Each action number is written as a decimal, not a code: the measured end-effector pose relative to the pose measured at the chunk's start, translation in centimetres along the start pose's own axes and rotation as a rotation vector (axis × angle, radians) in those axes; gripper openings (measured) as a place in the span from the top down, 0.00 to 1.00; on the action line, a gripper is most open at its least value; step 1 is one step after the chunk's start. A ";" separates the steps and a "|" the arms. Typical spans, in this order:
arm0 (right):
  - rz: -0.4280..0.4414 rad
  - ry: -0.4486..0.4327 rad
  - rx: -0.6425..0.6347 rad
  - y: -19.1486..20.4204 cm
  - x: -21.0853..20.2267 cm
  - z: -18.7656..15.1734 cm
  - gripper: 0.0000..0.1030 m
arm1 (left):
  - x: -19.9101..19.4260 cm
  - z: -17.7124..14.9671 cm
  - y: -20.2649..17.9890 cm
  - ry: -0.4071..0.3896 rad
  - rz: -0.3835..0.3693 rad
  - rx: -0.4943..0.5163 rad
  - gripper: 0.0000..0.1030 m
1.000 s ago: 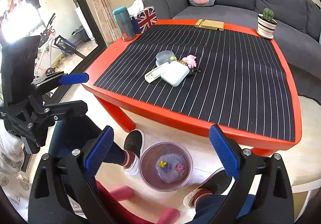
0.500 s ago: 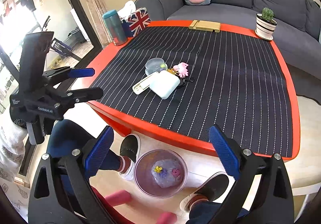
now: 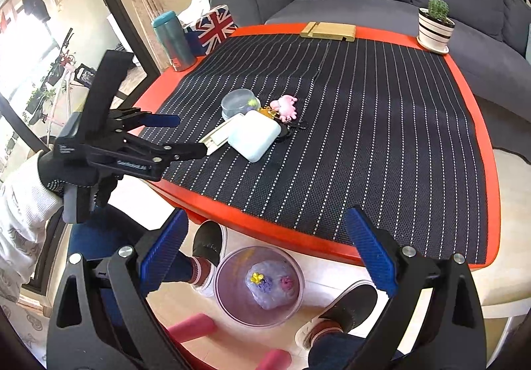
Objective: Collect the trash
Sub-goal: 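Grasp the white plastic strip with the left gripper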
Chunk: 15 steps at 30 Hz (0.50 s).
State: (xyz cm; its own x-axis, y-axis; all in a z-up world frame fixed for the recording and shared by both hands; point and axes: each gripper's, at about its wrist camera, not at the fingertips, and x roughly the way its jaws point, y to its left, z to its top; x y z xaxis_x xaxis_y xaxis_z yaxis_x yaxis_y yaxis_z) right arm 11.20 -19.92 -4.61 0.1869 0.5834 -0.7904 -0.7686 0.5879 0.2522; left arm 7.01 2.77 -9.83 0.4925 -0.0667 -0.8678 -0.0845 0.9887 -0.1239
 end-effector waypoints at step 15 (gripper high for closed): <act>0.003 0.007 0.002 -0.4 0.7 0.3 0.08 | 1.8 0.1 -0.4 0.070 -0.022 -0.005 0.80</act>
State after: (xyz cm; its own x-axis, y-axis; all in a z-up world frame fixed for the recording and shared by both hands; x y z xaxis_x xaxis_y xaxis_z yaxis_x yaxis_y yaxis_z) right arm 11.84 -19.60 -5.15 0.1803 0.5815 -0.7933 -0.7678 0.5874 0.2560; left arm 8.03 2.28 -11.32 0.4326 -0.0979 -0.8963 -0.0785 0.9862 -0.1456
